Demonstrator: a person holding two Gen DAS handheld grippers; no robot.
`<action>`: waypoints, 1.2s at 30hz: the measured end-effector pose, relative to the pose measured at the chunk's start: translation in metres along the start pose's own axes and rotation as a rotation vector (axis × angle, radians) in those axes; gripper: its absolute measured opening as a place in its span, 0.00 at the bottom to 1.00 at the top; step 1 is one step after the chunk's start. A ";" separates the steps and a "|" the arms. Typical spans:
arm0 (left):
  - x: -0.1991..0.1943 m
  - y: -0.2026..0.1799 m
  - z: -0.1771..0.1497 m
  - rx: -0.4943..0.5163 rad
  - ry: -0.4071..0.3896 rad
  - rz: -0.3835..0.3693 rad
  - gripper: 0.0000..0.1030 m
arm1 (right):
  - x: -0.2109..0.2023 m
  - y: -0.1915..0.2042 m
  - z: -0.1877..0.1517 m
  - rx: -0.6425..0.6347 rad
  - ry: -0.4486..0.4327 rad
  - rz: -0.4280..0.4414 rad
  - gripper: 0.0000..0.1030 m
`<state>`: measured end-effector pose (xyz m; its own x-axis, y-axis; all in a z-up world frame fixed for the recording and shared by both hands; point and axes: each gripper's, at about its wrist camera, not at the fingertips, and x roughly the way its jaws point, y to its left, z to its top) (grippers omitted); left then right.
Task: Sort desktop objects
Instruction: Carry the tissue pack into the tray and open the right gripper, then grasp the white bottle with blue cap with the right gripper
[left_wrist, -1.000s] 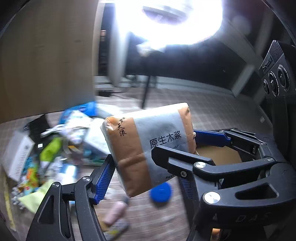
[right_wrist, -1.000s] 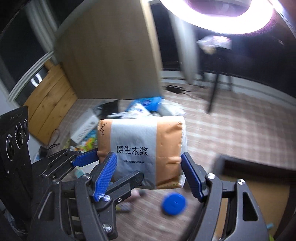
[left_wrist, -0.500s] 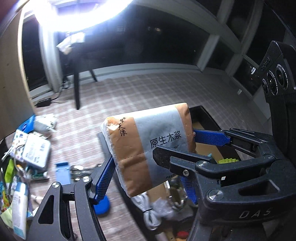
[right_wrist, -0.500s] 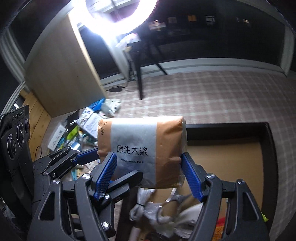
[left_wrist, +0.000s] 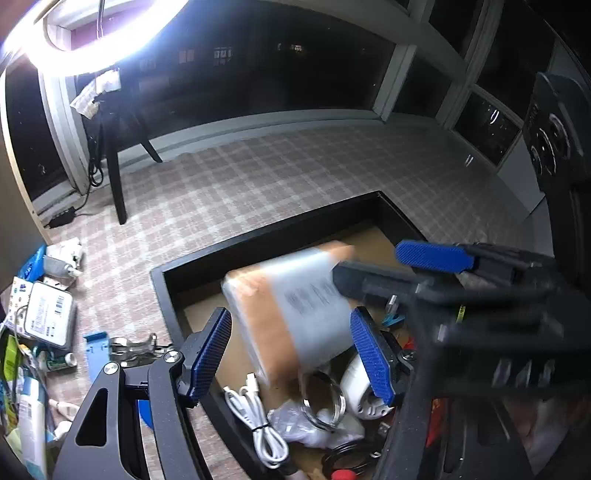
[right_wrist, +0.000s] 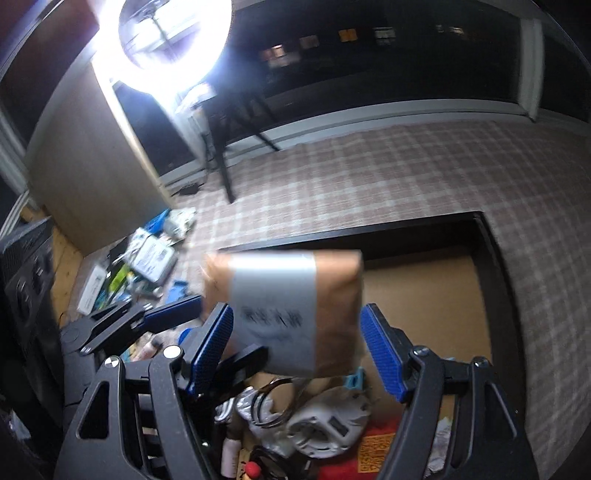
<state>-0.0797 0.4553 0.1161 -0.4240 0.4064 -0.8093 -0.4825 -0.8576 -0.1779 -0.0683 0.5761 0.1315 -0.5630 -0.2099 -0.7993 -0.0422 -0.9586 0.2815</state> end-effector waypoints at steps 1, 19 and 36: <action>-0.002 0.002 -0.001 0.000 -0.001 0.005 0.62 | 0.000 -0.001 0.001 0.010 -0.004 0.000 0.69; -0.040 0.086 -0.022 -0.126 -0.042 0.117 0.62 | 0.016 0.051 0.008 -0.054 0.016 0.059 0.69; -0.101 0.243 -0.107 -0.391 -0.024 0.352 0.62 | 0.079 0.194 0.001 -0.174 0.162 0.247 0.68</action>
<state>-0.0719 0.1715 0.0945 -0.5284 0.0755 -0.8457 0.0122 -0.9953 -0.0965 -0.1220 0.3738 0.1238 -0.3993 -0.4547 -0.7961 0.2281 -0.8903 0.3941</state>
